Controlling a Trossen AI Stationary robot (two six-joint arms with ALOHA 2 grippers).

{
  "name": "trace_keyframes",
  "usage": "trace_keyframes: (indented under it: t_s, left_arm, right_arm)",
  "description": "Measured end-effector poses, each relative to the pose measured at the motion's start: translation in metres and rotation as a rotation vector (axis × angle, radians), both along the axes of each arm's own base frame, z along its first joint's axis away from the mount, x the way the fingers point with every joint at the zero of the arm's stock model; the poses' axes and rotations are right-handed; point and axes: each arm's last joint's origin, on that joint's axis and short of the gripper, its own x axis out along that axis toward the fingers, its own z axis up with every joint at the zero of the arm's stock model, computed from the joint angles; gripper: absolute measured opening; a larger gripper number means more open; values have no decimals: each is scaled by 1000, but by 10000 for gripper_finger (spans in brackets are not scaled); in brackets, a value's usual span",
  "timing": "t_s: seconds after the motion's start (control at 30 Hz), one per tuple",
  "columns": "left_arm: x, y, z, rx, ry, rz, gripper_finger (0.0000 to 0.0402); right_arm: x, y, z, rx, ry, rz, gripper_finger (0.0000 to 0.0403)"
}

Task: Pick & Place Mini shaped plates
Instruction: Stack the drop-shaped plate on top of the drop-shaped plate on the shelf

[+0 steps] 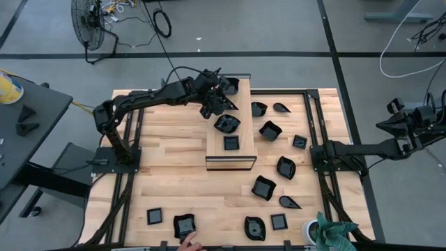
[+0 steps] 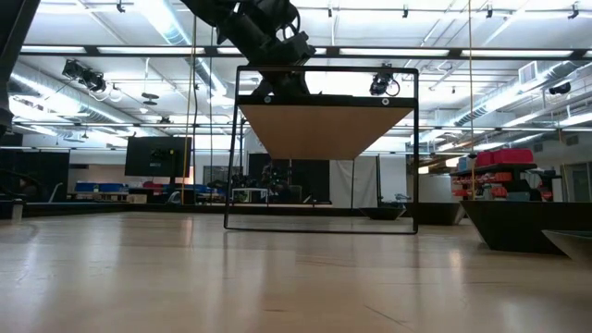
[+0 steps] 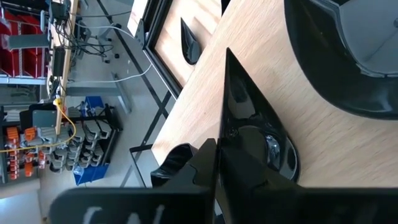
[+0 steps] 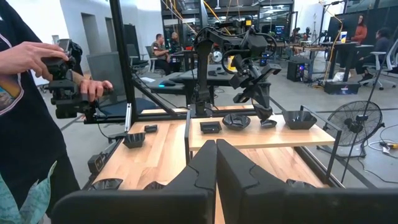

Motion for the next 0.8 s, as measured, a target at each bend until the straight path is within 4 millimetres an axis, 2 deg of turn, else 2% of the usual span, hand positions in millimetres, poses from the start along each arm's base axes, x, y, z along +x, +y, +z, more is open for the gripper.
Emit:
trace_keyframes:
  t_s: [0.4, 0.6, 0.8]
  left_arm:
    - [0, 0, 0, 4, -2, 1, 130]
    - [1, 2, 3, 36, -22, 25, 148]
    - [1, 2, 3, 61, -10, 39, 147]
  right_arm:
    - [0, 0, 0, 0, 0, 0, 10]
    - [0, 0, 0, 0, 0, 0, 10]
    - [0, 0, 0, 0, 0, 0, 10]
